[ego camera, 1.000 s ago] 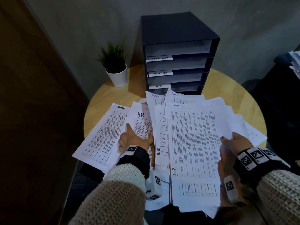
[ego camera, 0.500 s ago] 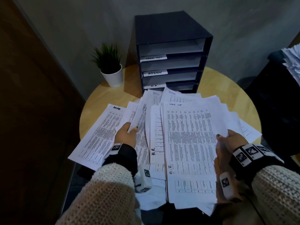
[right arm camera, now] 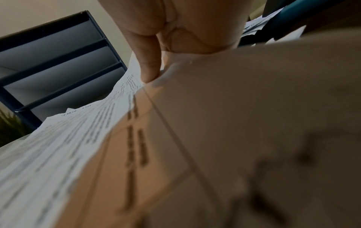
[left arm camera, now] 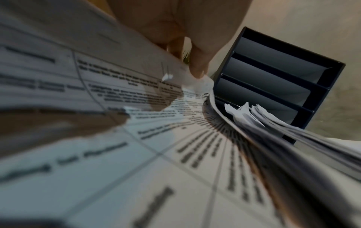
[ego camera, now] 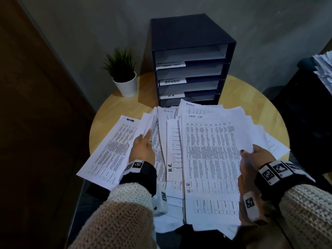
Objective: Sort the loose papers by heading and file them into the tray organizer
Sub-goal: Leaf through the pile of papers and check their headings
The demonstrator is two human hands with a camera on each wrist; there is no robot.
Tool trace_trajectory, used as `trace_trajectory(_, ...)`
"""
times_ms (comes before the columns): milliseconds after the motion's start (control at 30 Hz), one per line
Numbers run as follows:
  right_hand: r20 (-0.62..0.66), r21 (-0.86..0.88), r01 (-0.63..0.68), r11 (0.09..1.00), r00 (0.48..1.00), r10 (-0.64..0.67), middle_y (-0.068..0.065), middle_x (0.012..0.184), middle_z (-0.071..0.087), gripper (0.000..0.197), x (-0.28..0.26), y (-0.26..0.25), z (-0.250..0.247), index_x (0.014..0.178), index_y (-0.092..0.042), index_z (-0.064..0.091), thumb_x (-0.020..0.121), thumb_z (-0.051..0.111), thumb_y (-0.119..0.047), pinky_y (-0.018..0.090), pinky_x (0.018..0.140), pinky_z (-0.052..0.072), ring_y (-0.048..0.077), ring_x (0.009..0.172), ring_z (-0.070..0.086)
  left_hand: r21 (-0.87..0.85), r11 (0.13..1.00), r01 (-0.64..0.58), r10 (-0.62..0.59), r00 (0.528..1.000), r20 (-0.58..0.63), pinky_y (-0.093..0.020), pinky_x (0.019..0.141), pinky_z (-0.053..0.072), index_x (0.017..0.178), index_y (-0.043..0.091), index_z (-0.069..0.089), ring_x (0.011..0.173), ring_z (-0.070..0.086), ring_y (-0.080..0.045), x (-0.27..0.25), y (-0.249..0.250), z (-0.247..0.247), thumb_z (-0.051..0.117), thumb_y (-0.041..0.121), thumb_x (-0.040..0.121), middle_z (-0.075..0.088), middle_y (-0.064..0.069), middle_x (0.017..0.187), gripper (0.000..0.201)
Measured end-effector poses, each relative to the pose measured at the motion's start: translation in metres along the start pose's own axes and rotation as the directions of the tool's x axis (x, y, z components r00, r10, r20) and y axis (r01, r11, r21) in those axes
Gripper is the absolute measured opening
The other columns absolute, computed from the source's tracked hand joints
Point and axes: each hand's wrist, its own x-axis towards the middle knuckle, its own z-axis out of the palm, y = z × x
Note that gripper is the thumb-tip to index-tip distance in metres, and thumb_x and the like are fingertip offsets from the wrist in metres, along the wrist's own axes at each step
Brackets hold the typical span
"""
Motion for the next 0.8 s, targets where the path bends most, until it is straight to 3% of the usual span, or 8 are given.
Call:
trace_trajectory(100,-0.001,0.009,0.003,1.000,1.000,-0.003,0.020,0.120,0.061,0.036,0.001,0.001,0.000,0.122,-0.003,0.056,0.093,0.053,-0.025,0.034,0.088,0.040,0.035,0.109,0.056,0.074,0.996,0.044,-0.038,0.996,-0.080,-0.030,0.106,0.037,0.124,0.021,0.061,0.122,0.046,-0.022,-0.001,0.001,0.004,0.052,0.024,0.095,0.042,-0.003,0.139,0.030)
trace_trajectory(200,0.004,0.007,-0.002,1.000,1.000,0.002,0.020,0.118,0.061,0.036,0.001,0.001,0.000,0.121,-0.003,0.057,0.093,0.054,-0.025,0.032,0.084,0.038,0.035,0.108,0.056,0.209,0.969,0.136,-0.105,0.983,-0.152,-0.036,0.103,0.034,0.109,0.025,0.064,0.120,0.039,-0.023,-0.003,0.004,0.000,0.060,0.032,0.090,0.042,-0.001,0.129,0.021)
trace_trajectory(367,0.002,-0.007,0.003,1.000,1.000,-0.003,0.020,0.118,0.061,0.034,0.000,0.001,0.000,0.119,-0.003,0.057,0.094,0.053,-0.025,0.027,0.079,0.032,0.032,0.101,0.055,0.106,0.961,0.254,-0.264,0.961,0.085,-0.044,0.104,0.039,0.133,0.015,0.050,0.120,0.052,-0.032,0.004,-0.003,-0.004,0.050,0.039,0.094,0.052,-0.009,0.135,0.045)
trace_trajectory(433,0.002,-0.010,0.014,1.000,1.000,-0.014,0.020,0.118,0.061,0.033,0.001,0.001,0.000,0.119,-0.003,0.057,0.094,0.053,-0.025,0.027,0.079,0.032,0.028,0.094,0.051,0.024,0.976,0.216,-0.217,0.969,0.116,-0.033,0.099,0.042,0.134,0.013,0.051,0.120,0.052,-0.030,0.001,0.004,-0.007,0.049,0.031,0.096,0.052,-0.010,0.136,0.042)
trace_trajectory(500,0.003,-0.009,0.019,1.000,1.000,-0.019,0.020,0.118,0.061,0.033,0.001,0.001,0.000,0.118,-0.003,0.057,0.094,0.053,-0.024,0.028,0.080,0.033,0.026,0.090,0.049,-0.037,0.988,0.147,-0.140,0.978,0.152,-0.029,0.082,0.046,0.121,0.016,0.063,0.100,0.061,-0.030,-0.006,0.014,-0.009,0.047,0.022,0.097,0.065,-0.012,0.117,0.030)
trace_trajectory(567,0.001,-0.008,0.014,1.000,1.000,-0.014,0.020,0.117,0.061,0.033,0.002,0.002,0.000,0.118,-0.003,0.057,0.094,0.053,-0.025,0.028,0.081,0.033,0.029,0.095,0.053,-0.089,0.992,0.090,-0.072,0.979,0.191,-0.025,0.072,0.046,0.117,0.023,0.068,0.084,0.061,-0.026,-0.013,0.024,-0.010,0.048,0.020,0.097,0.070,-0.010,0.106,0.028)
trace_trajectory(700,0.001,-0.021,0.010,1.000,1.000,-0.010,0.020,0.116,0.061,0.033,0.003,0.002,0.000,0.117,-0.003,0.057,0.094,0.053,-0.026,0.028,0.080,0.034,0.025,0.088,0.048,-0.165,0.985,0.053,-0.013,0.973,0.232,-0.028,0.079,0.050,0.112,0.026,0.070,0.092,0.065,-0.025,-0.022,0.034,-0.013,0.054,0.021,0.093,0.073,-0.003,0.100,0.026)
trace_trajectory(800,0.000,-0.029,0.003,1.000,1.000,-0.003,0.020,0.117,0.061,0.033,0.003,0.001,0.000,0.117,-0.002,0.056,0.094,0.052,-0.026,0.029,0.080,0.034,0.030,0.097,0.054,-0.225,0.974,0.018,0.045,0.962,0.270,-0.031,0.087,0.050,0.114,0.025,0.069,0.097,0.065,-0.026,-0.030,0.038,-0.012,0.055,0.017,0.092,0.073,-0.002,0.102,0.027)
